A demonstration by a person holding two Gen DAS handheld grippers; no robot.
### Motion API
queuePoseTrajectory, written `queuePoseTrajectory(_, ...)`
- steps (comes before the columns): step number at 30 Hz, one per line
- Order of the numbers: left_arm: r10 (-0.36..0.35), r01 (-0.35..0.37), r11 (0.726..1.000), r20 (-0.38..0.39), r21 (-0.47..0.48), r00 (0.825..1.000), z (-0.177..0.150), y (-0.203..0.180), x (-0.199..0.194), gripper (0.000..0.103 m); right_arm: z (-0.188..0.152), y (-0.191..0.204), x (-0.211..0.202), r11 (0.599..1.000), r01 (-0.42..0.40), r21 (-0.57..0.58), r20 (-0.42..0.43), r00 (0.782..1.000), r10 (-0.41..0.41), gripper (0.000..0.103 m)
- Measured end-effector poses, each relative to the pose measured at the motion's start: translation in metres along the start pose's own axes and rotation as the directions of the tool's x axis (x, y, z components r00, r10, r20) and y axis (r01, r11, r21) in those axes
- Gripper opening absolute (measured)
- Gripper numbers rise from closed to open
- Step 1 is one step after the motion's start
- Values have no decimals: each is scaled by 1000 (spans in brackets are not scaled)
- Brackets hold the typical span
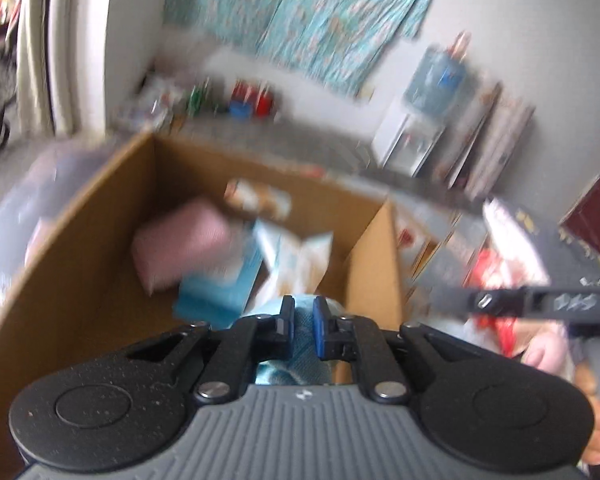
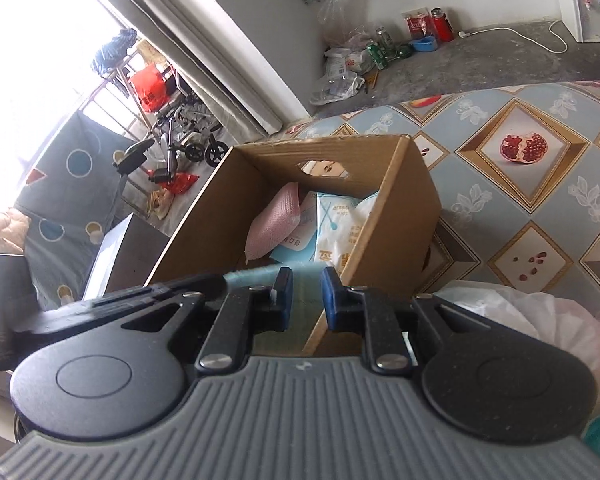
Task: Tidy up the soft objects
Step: 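Lift the light-blue towel and carry it over the box with the left gripper, then lower the towel into the box and open the left gripper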
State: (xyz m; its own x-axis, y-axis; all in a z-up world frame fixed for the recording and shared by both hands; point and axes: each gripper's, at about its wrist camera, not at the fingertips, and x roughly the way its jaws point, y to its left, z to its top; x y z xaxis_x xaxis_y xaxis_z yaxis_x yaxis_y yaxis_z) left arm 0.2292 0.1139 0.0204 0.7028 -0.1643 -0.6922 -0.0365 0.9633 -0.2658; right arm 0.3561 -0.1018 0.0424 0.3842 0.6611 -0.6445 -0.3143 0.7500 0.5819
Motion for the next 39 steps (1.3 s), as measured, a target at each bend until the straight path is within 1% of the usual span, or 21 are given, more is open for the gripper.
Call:
queuePoseTrajectory(1,-8,8,1000,15,25,1000,-1,-4,-1,8,-1,-2,0,1000,-1,2,-1,1000,1,16)
queuePoseTrajectory(3,-13,14,997,-10,76,1000,-10,-12,7,6,-3,-4,1,1000,-3,10,-11,1000,3,16)
queuePoseTrajectory(5,-7,18,994,-99,110,995,-21,-18,24,6,-5,-8,3,1000,-7,25,-26,1000,7,17)
queuePoseTrajectory(7,-7,32,992,-193,124,981,-33,-18,40,6,-6,-12,5,999,-14,40,-36,999,15,17)
queuePoseTrajectory(10,8,33,988,-260,152,966,-47,-15,54,6,-7,-16,5,999,-9,45,-34,999,11,17)
queuePoseTrajectory(12,-13,59,988,-300,145,954,-52,-11,57,7,-8,-19,5,999,-6,50,-35,999,8,17)
queuePoseTrajectory(14,-32,73,990,-311,121,950,-52,-6,55,15,-8,-22,4,998,-4,58,-37,999,6,17)
queuePoseTrajectory(15,-37,73,991,-298,108,954,-51,-3,51,24,-9,-23,4,998,-5,62,-37,999,7,17)
queuePoseTrajectory(16,-40,70,993,-280,97,959,-48,-1,47,27,-9,-24,3,998,-6,66,-37,999,9,17)
queuePoseTrajectory(18,-32,51,996,-254,70,967,-41,5,41,27,-10,-25,1,997,-10,73,-35,999,12,18)
queuePoseTrajectory(20,-5,16,999,-252,41,968,-35,12,41,27,-12,-26,-1,997,-15,78,-33,999,18,18)
queuePoseTrajectory(21,22,-15,999,-269,28,963,-30,14,46,27,-13,-27,-2,997,-19,81,-31,999,21,19)
queuePoseTrajectory(23,85,-91,996,-331,-1,940,-28,21,62,27,-15,-28,-6,996,-32,88,-27,999,34,19)
queuePoseTrajectory(25,129,-149,989,-405,-18,905,-31,28,81,27,-18,-28,-11,995,-46,92,-18,999,48,20)
queuePoseTrajectory(27,145,-184,982,-473,-36,869,-35,34,99,25,-21,-29,-18,994,-54,94,-7,998,55,20)
queuePoseTrajectory(29,156,-192,981,-473,-29,867,-35,33,103,26,-24,-32,-26,994,-55,96,3,998,55,20)
queuePoseTrajectory(30,138,-182,982,-484,-44,864,-34,33,103,26,-26,-34,-31,994,-53,97,9,999,52,21)
queuePoseTrajectory(32,57,-141,982,-516,-124,854,-35,35,104,26,-28,-38,-39,994,-45,100,23,999,43,21)
queuePoseTrajectory(33,48,-137,981,-521,-134,852,-37,33,105,26,-29,-41,-43,994,-41,105,31,999,37,21)
queuePoseTrajectory(35,69,-144,984,-512,-108,856,-38,26,103,27,-32,-49,-51,992,-33,120,45,999,28,22)
queuePoseTrajectory(39,15,-116,979,-504,-169,864,-42,21,104,27,-41,-64,-66,987,-17,160,66,998,6,23)
